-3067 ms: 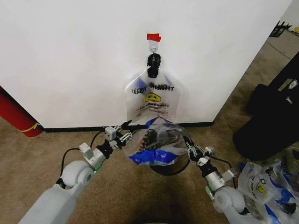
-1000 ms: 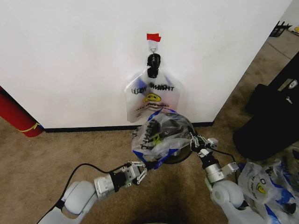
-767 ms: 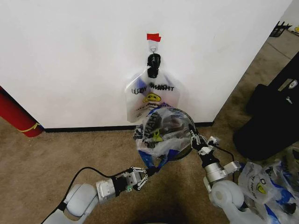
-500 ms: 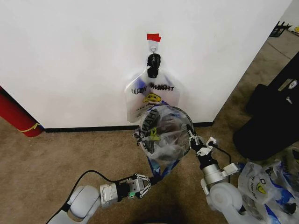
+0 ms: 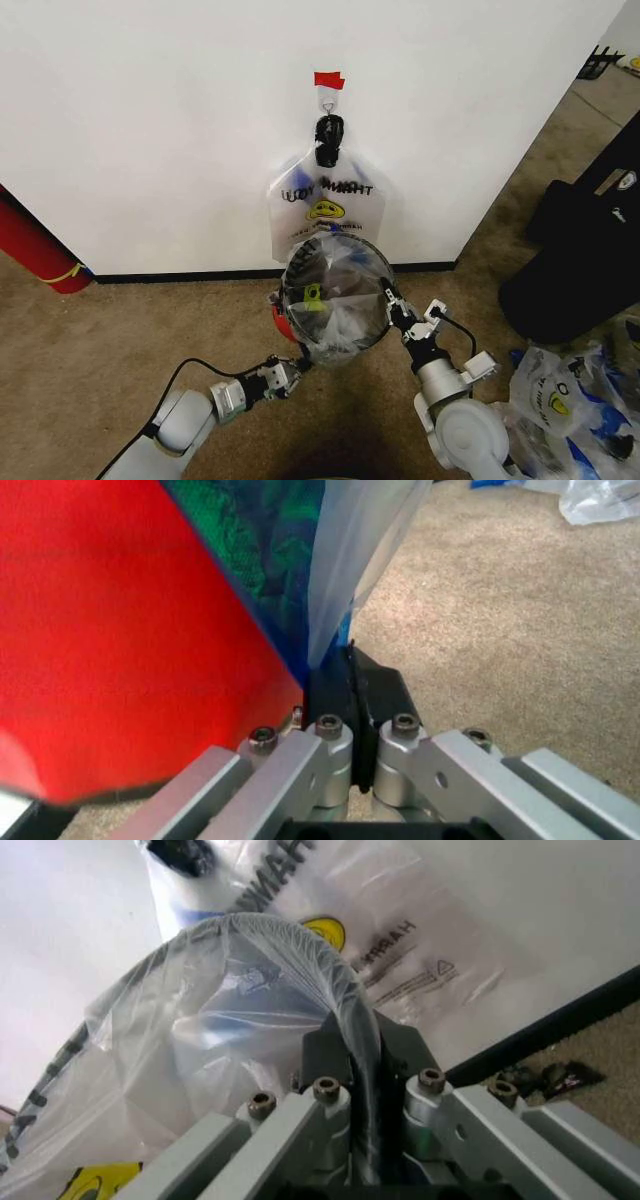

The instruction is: Pick up the garbage bag from the wall and place it over the trash bin.

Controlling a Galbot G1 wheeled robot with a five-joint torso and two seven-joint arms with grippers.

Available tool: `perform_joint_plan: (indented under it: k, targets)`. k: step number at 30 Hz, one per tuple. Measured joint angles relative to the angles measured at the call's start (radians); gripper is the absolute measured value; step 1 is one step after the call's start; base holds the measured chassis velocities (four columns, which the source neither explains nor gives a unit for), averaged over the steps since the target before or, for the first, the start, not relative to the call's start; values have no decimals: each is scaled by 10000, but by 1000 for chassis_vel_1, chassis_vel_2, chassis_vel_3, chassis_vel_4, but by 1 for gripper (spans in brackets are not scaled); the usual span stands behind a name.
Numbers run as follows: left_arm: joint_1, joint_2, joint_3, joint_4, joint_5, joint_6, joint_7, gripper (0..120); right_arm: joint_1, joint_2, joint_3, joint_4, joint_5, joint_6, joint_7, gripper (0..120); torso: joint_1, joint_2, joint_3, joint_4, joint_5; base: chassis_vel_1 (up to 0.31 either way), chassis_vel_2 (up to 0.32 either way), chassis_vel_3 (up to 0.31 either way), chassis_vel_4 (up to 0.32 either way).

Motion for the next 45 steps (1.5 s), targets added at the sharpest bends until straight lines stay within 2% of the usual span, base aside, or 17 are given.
perform_joint_plan:
  k: [2,5,10,11,15,18,20,24,25,26,29,32,34,38,40,42,45]
  targets:
    - [78,86,-38,-64,-181,-40,252,0,112,19,5,-133,-5,-5,23,0,0,0,0,1,2,0,0,0,0]
    - [154,110,-137,-99,-210,-66,720,8,300,87,60,-342,25,-2,44,0,0,0,0,4,0,0,0,0,0]
    - [144,135,-499,-40,170,-28,1219,29,821,299,247,-1054,258,-32,128,0,0,-1,0,2,2,0,0,0,0]
    - [144,135,-499,-40,170,-28,1219,29,821,299,247,-1054,258,-32,128,0,0,-1,0,2,2,0,0,0,0]
    - [123,171,-1043,-185,-223,-23,1417,46,1051,401,352,-1635,202,140,110,0,0,-1,1,2,1,0,0,0,0]
    - [280,75,-1452,-707,-854,107,656,54,1109,417,352,-1952,-22,325,-13,0,0,0,1,1,1,0,0,0,0]
    - [555,74,-1480,-1544,-1889,583,-860,62,1124,423,296,-2222,-425,530,-152,0,0,-1,1,2,2,0,0,0,0]
    - [853,132,-761,-3520,-3536,1982,-4166,74,1205,471,105,-2655,-1510,1001,-414,0,-1,0,0,0,3,0,0,0,0]
    - [847,130,-534,-3928,-3811,2381,-4807,71,1224,481,52,-2708,-1726,1061,-452,0,-1,0,0,1,4,0,0,0,0]
    - [847,130,-534,-3928,-3811,2381,-4807,71,1224,481,52,-2708,-1726,1061,-452,0,-1,0,0,1,4,0,0,0,0]
    - [696,274,223,-5071,-4792,3658,-6099,58,1249,478,-81,-2763,-2196,1158,-598,0,-1,0,0,1,0,0,0,0,0]
    - [483,582,794,-5744,-5847,4619,-6593,45,1225,440,-115,-2763,-2379,1211,-720,0,-1,0,0,1,2,0,0,0,0]
    - [362,686,983,-5806,-6178,4857,-6718,41,1213,432,-117,-2764,-2418,1226,-757,0,-1,0,0,1,2,0,0,0,0]
    - [-331,1004,1702,-5696,-7664,5875,-7569,23,1165,446,-108,-2797,-2714,1316,-1026,0,-1,-1,1,3,1,0,0,0,0]
    - [-554,1056,1895,-5727,-8068,6261,-7984,21,1154,450,-108,-2796,-2805,1327,-1073,0,-1,0,0,3,1,0,0,0,0]
    - [-1265,1114,2490,-5883,-8944,7161,-9180,11,1110,442,-109,-2749,-2986,1332,-1124,0,-1,-1,0,2,1,0,0,0,0]
    - [-2305,961,3212,-5899,-9532,8191,-10613,0,1069,411,-108,-2655,-3243,1296,-1255,0,0,0,0,-2,2,0,0,0,0]
